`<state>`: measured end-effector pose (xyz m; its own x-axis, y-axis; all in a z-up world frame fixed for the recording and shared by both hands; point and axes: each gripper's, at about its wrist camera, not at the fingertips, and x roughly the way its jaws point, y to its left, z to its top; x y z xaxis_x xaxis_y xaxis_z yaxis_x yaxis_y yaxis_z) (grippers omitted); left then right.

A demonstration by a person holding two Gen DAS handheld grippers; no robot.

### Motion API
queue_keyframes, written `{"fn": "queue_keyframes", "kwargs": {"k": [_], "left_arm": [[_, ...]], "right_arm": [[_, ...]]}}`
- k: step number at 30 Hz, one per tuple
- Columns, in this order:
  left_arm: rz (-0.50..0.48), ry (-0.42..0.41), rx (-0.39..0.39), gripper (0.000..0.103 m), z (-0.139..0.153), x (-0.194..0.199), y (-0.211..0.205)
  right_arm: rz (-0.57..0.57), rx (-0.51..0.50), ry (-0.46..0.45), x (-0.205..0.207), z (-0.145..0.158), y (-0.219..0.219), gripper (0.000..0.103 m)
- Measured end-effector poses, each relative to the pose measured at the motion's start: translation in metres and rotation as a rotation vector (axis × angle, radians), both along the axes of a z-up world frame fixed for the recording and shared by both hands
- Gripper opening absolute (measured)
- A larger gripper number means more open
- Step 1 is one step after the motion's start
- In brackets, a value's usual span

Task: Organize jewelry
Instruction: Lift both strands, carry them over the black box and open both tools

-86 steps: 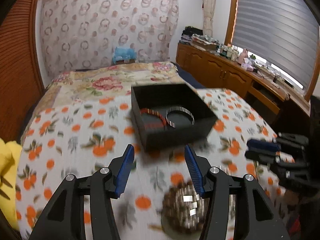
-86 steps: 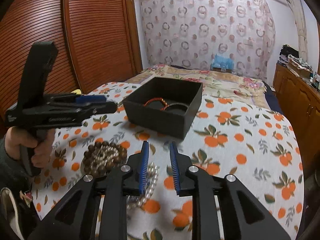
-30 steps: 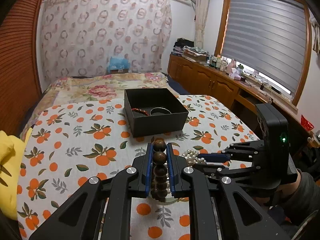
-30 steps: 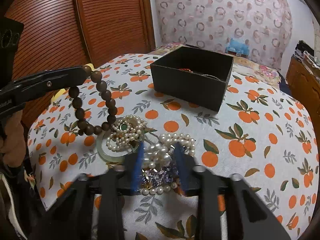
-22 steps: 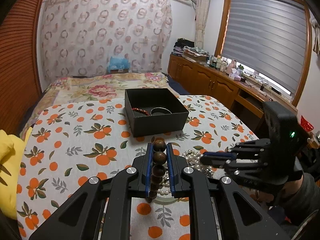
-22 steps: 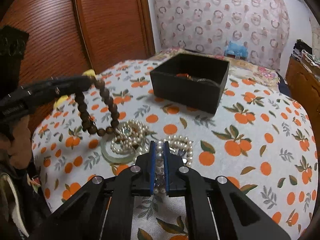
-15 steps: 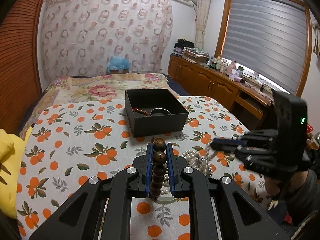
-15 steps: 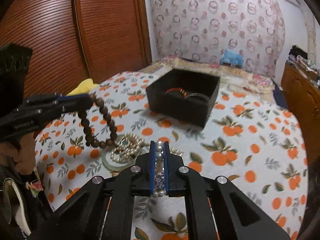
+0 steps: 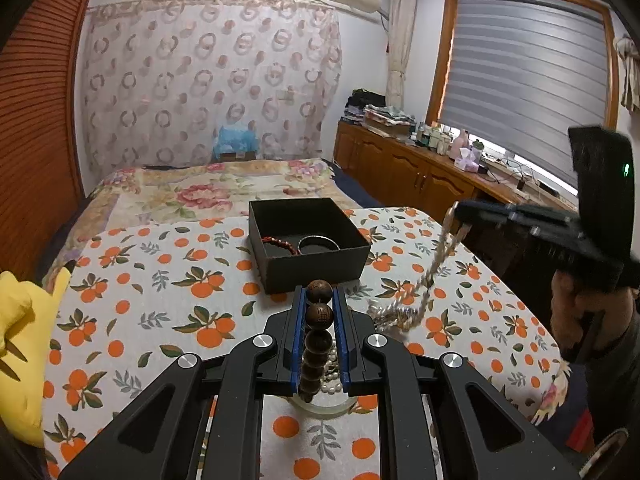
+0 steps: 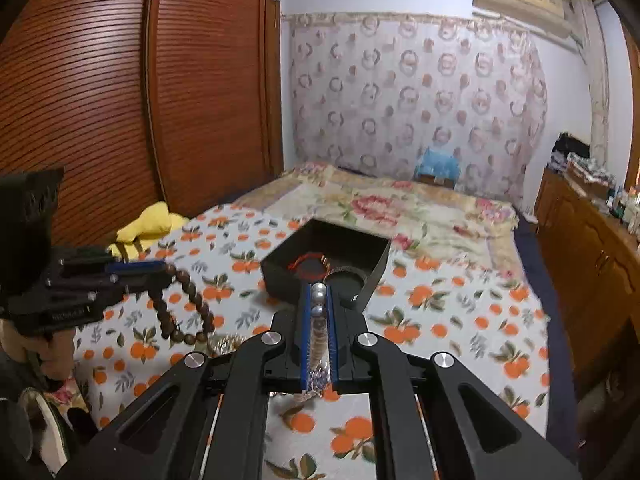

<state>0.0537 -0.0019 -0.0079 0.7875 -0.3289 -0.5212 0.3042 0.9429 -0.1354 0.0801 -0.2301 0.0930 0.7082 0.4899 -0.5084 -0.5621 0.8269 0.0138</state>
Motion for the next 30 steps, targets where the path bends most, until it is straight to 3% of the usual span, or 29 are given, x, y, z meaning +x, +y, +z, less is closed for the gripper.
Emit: {"fn": "queue_keyframes", "kwargs": {"k": [12, 23, 30], "left_arm": [[0.009, -0.005, -0.009, 0.012, 0.002, -0.001, 0.005], [0.000, -0.070, 0.006, 0.012, 0.033, 0.007, 0.005], [-0.011, -0.097, 0.033, 0.012, 0.049, 0.034, -0.001]], "right_arm": [[-0.003, 0.002, -0.138, -0.003, 0.058, -0.002, 0.008], [0.001, -0.001, -0.131, 0.005, 0.066, -0.002, 0.008], [0.012, 0.003, -0.135, 0.028, 0.072, 0.010, 0.008]]}}
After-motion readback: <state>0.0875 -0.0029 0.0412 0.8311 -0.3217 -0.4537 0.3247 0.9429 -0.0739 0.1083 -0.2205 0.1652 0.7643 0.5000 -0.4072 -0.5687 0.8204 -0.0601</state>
